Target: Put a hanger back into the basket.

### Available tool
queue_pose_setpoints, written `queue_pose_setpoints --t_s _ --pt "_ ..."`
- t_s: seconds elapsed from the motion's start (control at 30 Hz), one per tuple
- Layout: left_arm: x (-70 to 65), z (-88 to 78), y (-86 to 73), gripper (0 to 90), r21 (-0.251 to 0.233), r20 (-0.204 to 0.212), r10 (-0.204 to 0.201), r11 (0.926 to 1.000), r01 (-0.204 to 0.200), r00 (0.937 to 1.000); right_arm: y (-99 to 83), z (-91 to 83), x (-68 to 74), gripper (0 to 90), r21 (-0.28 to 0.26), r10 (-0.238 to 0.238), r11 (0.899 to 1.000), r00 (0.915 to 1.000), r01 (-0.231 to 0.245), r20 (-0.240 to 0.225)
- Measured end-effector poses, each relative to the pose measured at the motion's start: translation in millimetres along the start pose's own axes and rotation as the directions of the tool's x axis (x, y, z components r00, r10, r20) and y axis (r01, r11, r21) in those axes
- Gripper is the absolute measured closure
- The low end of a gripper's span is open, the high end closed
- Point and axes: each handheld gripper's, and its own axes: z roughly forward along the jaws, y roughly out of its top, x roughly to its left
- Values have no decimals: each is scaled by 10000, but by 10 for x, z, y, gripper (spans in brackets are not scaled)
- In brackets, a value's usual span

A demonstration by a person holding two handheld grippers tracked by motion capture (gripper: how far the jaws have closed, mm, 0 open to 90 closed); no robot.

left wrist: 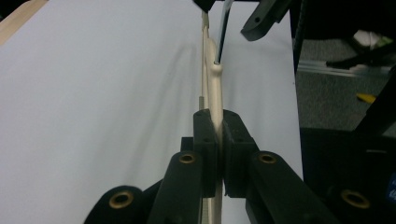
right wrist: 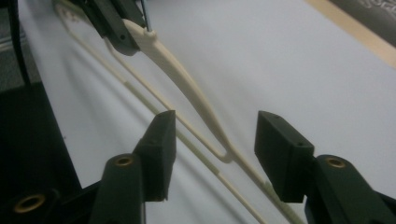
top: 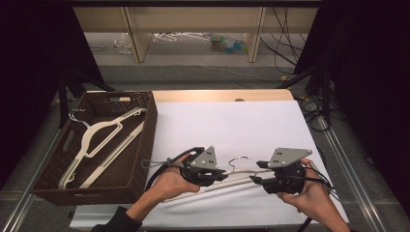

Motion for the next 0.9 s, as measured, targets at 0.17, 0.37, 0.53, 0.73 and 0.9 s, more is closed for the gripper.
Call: queue_pose_setpoints --t_s 0.17,0.37,0.53,0.73,0.9 --pt "184 -187 -90 856 -489 -364 -1158 9923 1140 9926 -49 -69 7 430 -631 563 9965 9980 -544 280" --pt "335 -437 -184 856 -1238 -613 -2097 9717 2011 9758 -169 -35 22 347 -1200 1286 9858 9879 -1178 866" --pt "413 -619 -212 856 -1797 -810 -2779 9487 2602 9572 -327 93 49 314 -1209 1762 9787 9811 -1658 806" --pt "475 -845 -191 856 -2689 -905 -3371 9143 3030 9371 -412 163 71 314 -959 1832 9796 9810 -1767 640" --pt "476 -1022 -151 856 -3282 -666 -3692 8854 3291 9270 -437 193 81 271 -956 1858 9791 9807 -1796 608"
